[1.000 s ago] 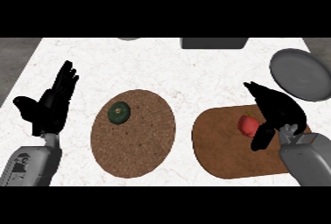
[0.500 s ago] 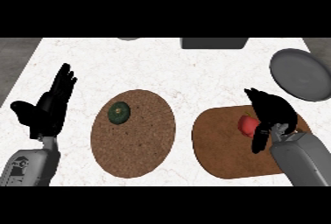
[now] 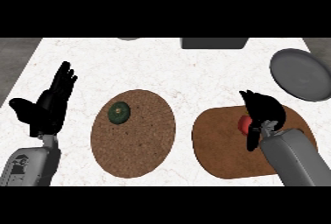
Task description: Pick the bell pepper from the cutting board and place it in the pan
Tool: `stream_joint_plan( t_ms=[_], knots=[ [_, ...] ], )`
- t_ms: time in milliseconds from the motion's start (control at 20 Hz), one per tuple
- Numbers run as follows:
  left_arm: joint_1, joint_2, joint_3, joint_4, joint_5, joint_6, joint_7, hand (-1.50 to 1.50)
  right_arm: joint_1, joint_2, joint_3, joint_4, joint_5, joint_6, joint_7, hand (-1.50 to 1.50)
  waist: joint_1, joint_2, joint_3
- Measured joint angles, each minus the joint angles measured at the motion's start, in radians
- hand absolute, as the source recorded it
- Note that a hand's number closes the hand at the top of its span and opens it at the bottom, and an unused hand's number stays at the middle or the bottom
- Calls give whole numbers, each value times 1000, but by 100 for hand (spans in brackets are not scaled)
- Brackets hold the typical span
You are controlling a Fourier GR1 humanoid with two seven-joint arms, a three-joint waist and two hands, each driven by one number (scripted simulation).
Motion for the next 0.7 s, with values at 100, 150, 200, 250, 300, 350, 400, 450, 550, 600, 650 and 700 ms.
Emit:
stream_joint_plan(
  t_ms=[100, 150, 200, 250, 300, 350, 400, 450, 550, 600, 650, 700],
  knots=[
    [3, 0, 3, -6, -2, -6, 4, 0, -17, 3, -10, 72, 21, -22, -38, -150, 2, 0, 0],
    [4, 9, 13, -12, 6, -19, 10, 0, -17, 12, -13, 87, 31, -28, -42, -150, 2, 0, 0],
    [0, 10, 19, 6, 7, -26, -1, 0, -14, 8, -20, 102, 36, -29, -60, -150, 1, 0, 0],
    [4, 5, 17, -4, 2, -22, 6, 0, -15, 18, -24, 105, 41, -19, -58, -150, 0, 0, 0],
    [2, 1, 15, -5, -3, -22, 12, 0, -10, 20, -26, 117, 51, -24, -69, -150, 0, 0, 0],
    [15, -4, 16, 5, -7, -23, -12, 0, 0, 26, -30, 99, 52, -11, -59, -150, -1, 0, 0],
    [16, -4, 16, -15, -8, -24, 6, 0, 2, 28, -36, 110, 57, -10, -67, -150, 0, 0, 0],
    [27, -9, 16, -14, -9, -27, -5, 0, 7, 34, -38, 114, 60, -8, -73, 150, 0, 0, 0],
    [29, -19, 10, -25, -19, -19, 3, 0, 8, 36, -35, 147, 67, -18, -121, 150, 0, 0, 0],
    [33, -16, 13, -20, -17, -26, -4, 0, 1, 35, -29, 149, 69, -10, -138, 150, 0, -1, -1],
    [32, -16, 16, -23, -15, -28, -2, 0, 5, 27, -24, 137, 70, 2, -159, 150, 0, -1, -1],
    [29, -14, 22, -16, -12, -32, -2, 0, 6, 24, -18, 137, 77, 2, -178, 150, -1, -1, -1]
  ],
)
